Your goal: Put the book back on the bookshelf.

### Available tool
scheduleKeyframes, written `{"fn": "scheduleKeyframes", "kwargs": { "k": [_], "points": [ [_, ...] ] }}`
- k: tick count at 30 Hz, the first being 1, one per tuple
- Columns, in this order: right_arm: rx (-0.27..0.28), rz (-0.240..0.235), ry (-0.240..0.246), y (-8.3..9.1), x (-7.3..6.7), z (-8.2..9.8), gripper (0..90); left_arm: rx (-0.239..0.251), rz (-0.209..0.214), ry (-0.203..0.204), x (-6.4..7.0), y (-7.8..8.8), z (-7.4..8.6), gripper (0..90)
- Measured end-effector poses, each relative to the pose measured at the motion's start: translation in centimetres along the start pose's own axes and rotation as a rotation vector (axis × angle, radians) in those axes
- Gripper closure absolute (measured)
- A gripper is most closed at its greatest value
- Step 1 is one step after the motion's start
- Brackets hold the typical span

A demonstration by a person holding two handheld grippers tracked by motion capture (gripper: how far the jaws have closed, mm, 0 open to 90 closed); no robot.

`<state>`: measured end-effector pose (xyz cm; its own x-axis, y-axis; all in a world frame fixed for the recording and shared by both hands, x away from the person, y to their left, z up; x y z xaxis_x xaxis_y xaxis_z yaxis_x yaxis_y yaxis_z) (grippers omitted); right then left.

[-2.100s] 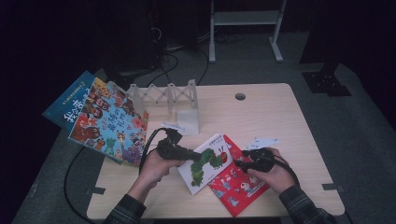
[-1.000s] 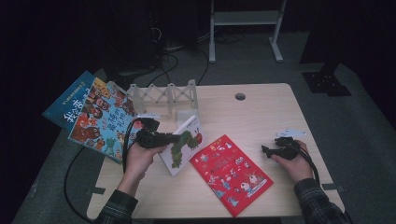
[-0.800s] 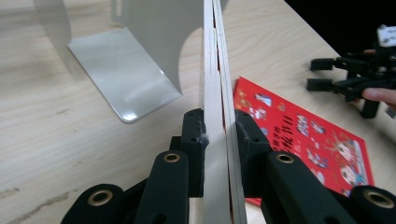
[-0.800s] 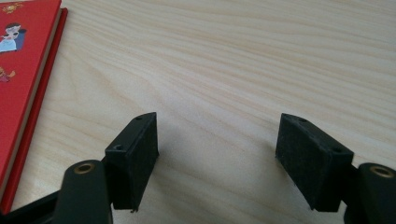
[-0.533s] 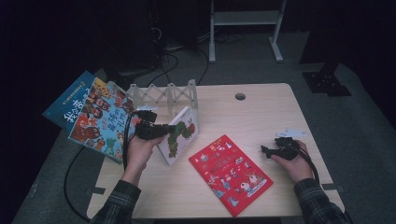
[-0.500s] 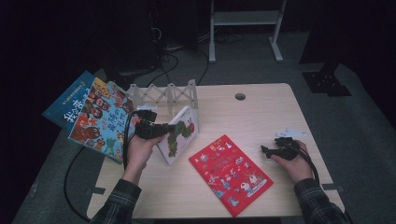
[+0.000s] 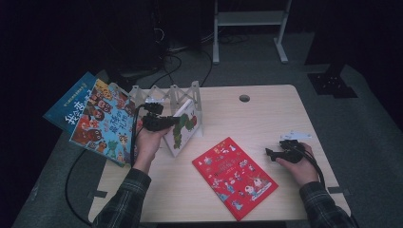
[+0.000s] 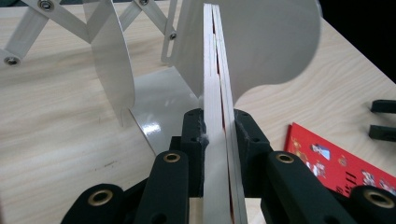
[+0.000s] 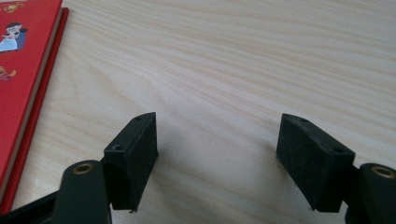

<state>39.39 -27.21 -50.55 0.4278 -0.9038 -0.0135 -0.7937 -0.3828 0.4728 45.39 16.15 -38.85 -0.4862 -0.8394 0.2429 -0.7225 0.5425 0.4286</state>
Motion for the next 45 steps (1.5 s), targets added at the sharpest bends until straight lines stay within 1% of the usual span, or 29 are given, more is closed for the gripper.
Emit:
{"fn": "scheduleKeyframes", "kwargs": {
  "k": [2,6,8,11,15,19,21,23,25,26,27,28,30,32,33,34,36,39,45],
  "points": [
    [0.0,0.0,0.0,0.0,0.0,0.0,28.0,-0.003,-0.011,-0.01,-0.1,-0.5,0.0,75.9],
    [0.0,0.0,0.0,0.0,0.0,0.0,28.1,0.008,-0.022,-0.003,-0.4,-1.4,-0.2,75.9],
    [0.0,0.0,0.0,0.0,0.0,0.0,28.0,0.022,-0.032,-0.005,-0.5,-1.9,-0.4,75.9],
    [0.0,0.0,-0.001,0.0,0.0,0.0,28.1,0.028,-0.05,-0.007,-0.7,-2.5,-0.4,75.9],
    [0.0,0.0,0.0,0.0,0.0,0.0,28.1,0.033,-0.052,0.009,-0.8,-3.1,-0.6,75.8],
    [0.0,0.0,0.0,0.0,0.0,0.0,28.1,0.023,-0.055,-0.007,-0.7,-3.5,-0.7,75.6],
    [0.0,0.0,0.001,0.0,0.0,0.0,28.1,0.022,-0.051,-0.004,-0.8,-3.5,-0.6,75.3],
    [0.0,-0.001,0.001,0.0,0.0,0.0,28.1,0.027,-0.045,0.01,-1.1,-3.4,-0.4,74.9],
    [0.001,-0.001,0.001,0.0,0.0,0.0,28.1,0.034,-0.025,0.034,-1.3,-3.2,-0.3,72.6],
    [0.0,-0.001,0.001,0.0,0.0,0.0,28.1,0.037,-0.028,0.033,-1.3,-3.1,-0.3,71.7],
    [0.0,-0.001,0.001,0.0,0.0,0.0,28.1,0.032,-0.026,0.022,-1.3,-3.0,-0.3,70.8],
    [0.0,-0.001,0.001,0.0,0.0,0.0,28.1,0.028,-0.023,0.019,-1.3,-2.9,-0.3,68.8],
    [0.0,-0.001,0.001,0.0,0.0,0.0,28.1,0.029,-0.02,0.016,-1.2,-2.7,-0.2,65.8],
    [0.0,-0.001,0.0,0.0,0.0,0.0,28.1,0.034,-0.006,0.019,-1.2,-2.4,-0.1,63.5],
    [-0.001,-0.002,0.001,0.0,0.0,0.0,28.2,0.021,-0.006,0.007,-1.2,-2.2,0.0,63.1],
    [-0.001,-0.002,0.0,0.0,-0.1,0.0,28.2,0.017,-0.001,0.003,-1.1,-2.1,0.0,62.5],
    [-0.001,-0.002,0.001,0.0,-0.1,0.0,28.1,0.021,0.013,-0.001,-0.8,-1.7,0.2,60.8],
    [-0.001,-0.004,0.0,0.1,-0.1,0.0,28.1,0.007,0.031,-0.02,-0.3,-1.2,0.6,57.3],
    [-0.001,-0.003,0.001,0.1,-0.1,0.0,28.1,0.005,0.068,-0.037,0.7,-0.1,1.3,52.1]
  ]
}}
Point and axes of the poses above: each handheld gripper's, and its own axes: y roughly backward along the jaws, z roughly out of its underside, x roughly to its right, the point moved 3 cm from there along -y, roughly forward along the jaws, and after that the axes turned 13 degrees about x, right-handed, at the moved point
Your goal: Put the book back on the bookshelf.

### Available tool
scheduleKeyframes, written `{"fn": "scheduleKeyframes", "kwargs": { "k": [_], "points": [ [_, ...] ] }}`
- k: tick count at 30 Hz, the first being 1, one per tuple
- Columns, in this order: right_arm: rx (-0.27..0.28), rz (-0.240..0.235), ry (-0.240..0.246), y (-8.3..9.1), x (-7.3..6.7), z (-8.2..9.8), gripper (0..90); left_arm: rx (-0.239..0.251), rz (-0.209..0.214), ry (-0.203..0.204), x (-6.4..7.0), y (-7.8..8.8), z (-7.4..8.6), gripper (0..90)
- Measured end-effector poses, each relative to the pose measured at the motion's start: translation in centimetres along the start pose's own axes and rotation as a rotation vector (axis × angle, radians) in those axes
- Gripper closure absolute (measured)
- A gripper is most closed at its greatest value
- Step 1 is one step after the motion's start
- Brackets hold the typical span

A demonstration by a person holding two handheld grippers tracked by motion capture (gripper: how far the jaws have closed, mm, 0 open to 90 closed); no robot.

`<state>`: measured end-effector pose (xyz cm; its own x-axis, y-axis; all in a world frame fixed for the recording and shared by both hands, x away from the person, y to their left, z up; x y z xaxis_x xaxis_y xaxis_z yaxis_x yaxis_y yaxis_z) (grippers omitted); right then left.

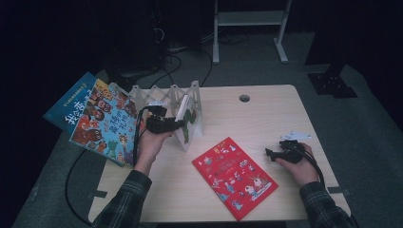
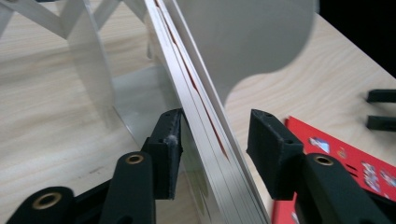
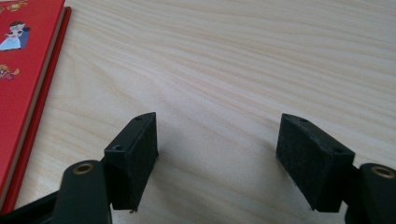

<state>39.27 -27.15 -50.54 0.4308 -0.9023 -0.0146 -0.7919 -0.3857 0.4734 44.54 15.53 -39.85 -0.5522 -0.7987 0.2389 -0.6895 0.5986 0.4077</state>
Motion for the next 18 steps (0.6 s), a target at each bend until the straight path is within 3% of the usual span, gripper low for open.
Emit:
{"fn": "scheduleKeyframes", "kwargs": {
  "k": [5,9,13,18],
  "points": [
    [-0.001,0.0,0.0,0.0,0.0,0.0,28.1,-0.006,0.035,-0.009,0.9,0.6,0.6,51.1],
    [-0.002,-0.001,0.001,0.0,-0.1,0.0,28.1,-0.009,0.036,-0.001,1.0,0.7,0.9,57.6],
    [-0.002,-0.001,0.001,0.0,-0.1,0.0,28.1,-0.005,0.013,0.003,1.1,0.5,0.7,63.2],
    [-0.001,-0.004,0.003,0.0,-0.1,0.0,28.2,0.001,-0.01,0.03,0.8,-0.3,0.2,63.3]
  ]
}}
Point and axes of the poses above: each handheld gripper's, and its own axes: y roughly backward along the jaws, z roughly out of its underside, x roughly to its right, the point moved 3 cm from there along -y, roughly forward along the jaws, and after that the axes turned 13 degrees about x, right-handed, at the moved point
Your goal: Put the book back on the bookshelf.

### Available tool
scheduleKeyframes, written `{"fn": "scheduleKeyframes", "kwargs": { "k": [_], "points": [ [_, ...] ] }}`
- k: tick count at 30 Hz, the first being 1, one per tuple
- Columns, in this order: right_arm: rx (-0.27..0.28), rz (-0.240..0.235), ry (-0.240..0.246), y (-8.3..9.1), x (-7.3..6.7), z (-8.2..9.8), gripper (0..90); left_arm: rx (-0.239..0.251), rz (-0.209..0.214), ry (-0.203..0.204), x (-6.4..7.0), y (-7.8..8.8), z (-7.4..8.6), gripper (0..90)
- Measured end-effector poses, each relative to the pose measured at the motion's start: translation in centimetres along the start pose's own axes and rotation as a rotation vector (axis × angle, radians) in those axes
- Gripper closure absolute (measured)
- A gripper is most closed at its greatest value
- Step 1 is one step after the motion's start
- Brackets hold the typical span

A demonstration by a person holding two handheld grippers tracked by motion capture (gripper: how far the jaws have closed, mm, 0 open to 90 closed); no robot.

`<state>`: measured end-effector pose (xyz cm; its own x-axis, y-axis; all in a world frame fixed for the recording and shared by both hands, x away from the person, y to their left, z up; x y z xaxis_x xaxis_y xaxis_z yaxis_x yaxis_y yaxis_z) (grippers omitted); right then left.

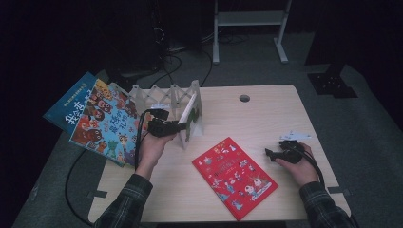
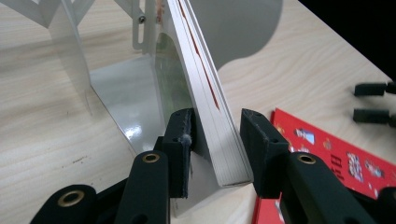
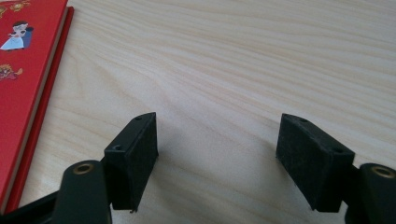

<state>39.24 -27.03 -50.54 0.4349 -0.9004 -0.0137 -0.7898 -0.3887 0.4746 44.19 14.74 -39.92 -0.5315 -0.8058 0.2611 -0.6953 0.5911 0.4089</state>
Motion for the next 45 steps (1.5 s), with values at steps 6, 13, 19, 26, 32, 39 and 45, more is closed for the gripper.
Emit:
{"fn": "scheduleKeyframes", "kwargs": {
  "k": [6,13,19,26,32,39,45],
  "points": [
    [0.0,0.0,-0.001,0.0,0.0,0.0,28.2,0.026,-0.026,0.031,-0.3,-1.1,-0.6,63.6],
    [0.0,-0.001,0.0,0.0,0.0,0.0,28.2,0.047,-0.016,0.062,0.0,-2.2,-0.8,61.3],
    [0.0,-0.001,0.0,0.0,0.0,0.0,28.2,0.068,0.042,0.083,1.0,-2.2,-1.0,57.3],
    [0.0,-0.002,0.0,0.0,0.0,0.0,28.3,0.073,0.081,0.097,1.7,-2.6,-1.2,55.1],
    [0.0,-0.003,0.002,0.0,0.0,0.0,28.3,0.037,0.074,0.056,1.5,-2.5,-0.8,48.2],
    [0.0,-0.004,0.003,0.0,0.0,0.0,28.3,0.03,0.076,0.036,1.2,-2.0,-0.7,45.9],
    [0.0,-0.004,0.003,0.0,0.0,0.0,28.3,0.031,0.076,0.028,1.1,-1.7,-0.7,43.0]
  ]
}}
Point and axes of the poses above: each handheld gripper's, and its own axes: y roughly backward along the jaws, z roughly out of its underside, x roughly to its right, the point moved 3 cm from there along -y, roughly forward along the jaws, and after that the axes turned 13 degrees about x, right-handed, at the moved point
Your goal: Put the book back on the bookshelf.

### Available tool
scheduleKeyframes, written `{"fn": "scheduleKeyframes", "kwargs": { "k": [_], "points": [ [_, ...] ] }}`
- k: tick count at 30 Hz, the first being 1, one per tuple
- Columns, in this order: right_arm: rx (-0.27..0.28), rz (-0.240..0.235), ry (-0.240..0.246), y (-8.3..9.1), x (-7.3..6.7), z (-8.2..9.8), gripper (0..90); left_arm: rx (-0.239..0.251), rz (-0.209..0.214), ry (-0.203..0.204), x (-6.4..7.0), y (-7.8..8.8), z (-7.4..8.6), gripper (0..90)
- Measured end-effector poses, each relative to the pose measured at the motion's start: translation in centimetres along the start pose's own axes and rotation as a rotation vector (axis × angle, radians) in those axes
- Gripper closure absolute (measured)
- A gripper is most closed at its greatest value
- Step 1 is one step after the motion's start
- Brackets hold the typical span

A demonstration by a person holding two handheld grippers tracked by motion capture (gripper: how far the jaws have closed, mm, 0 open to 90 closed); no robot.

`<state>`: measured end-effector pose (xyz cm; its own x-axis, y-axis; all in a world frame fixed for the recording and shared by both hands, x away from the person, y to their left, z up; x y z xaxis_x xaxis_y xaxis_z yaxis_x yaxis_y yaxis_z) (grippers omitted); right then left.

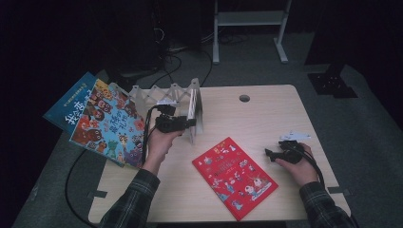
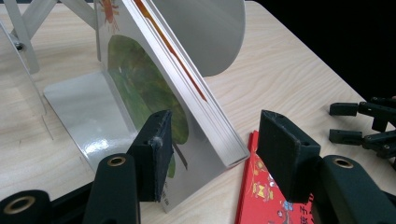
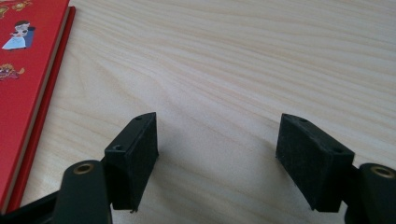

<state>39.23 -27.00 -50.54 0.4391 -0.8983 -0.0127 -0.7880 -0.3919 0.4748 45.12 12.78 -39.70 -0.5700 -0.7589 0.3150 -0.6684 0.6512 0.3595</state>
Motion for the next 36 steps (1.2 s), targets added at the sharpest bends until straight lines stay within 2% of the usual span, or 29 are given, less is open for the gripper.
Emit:
{"fn": "scheduleKeyframes", "kwargs": {
  "k": [9,12,16,19,23,25,30,32,36],
  "points": [
    [0.001,-0.001,0.0,0.0,0.0,0.0,28.3,-0.001,-0.003,-0.053,0.3,1.8,-0.1,34.5],
    [0.002,-0.005,0.003,0.1,0.0,0.0,30.2,-0.001,0.009,-0.076,0.4,2.9,0.1,29.9],
    [-0.015,-0.007,-0.006,0.4,0.0,-0.1,35.9,-0.032,0.026,-0.109,0.5,4.2,0.6,24.1],
    [-0.019,-0.022,-0.018,0.8,-0.2,-0.2,38.1,-0.034,0.045,-0.106,0.6,5.2,1.2,23.0],
    [-0.003,-0.071,-0.026,1.6,-1.1,-0.7,40.7,-0.062,0.079,-0.093,0.8,6.2,2.5,20.5],
    [-0.004,-0.107,-0.026,2.0,-1.8,-0.9,41.6,-0.078,0.079,-0.09,1.0,6.6,3.4,20.7],
    [-0.008,-0.197,-0.023,2.7,-3.6,-1.3,44.3,-0.13,0.097,-0.115,2.3,6.7,6.1,24.5],
    [-0.012,-0.236,-0.026,2.9,-4.3,-1.4,45.1,-0.149,0.113,-0.12,3.0,6.7,7.2,29.4],
    [-0.03,-0.279,-0.021,3.1,-5.3,-1.4,46.1,-0.191,0.137,-0.098,4.0,6.3,9.2,39.4]
  ]
}}
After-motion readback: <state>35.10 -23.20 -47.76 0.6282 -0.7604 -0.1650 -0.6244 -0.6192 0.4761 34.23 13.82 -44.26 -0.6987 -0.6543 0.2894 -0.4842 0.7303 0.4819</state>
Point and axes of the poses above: each handheld gripper's, and its own axes: y roughly backward along the jaws, z roughly out of its underside, x roughly to its right, the point moved 3 cm from there along -y, roughly forward along the jaws, and after that the axes turned 13 degrees about x, right-handed, at the moved point
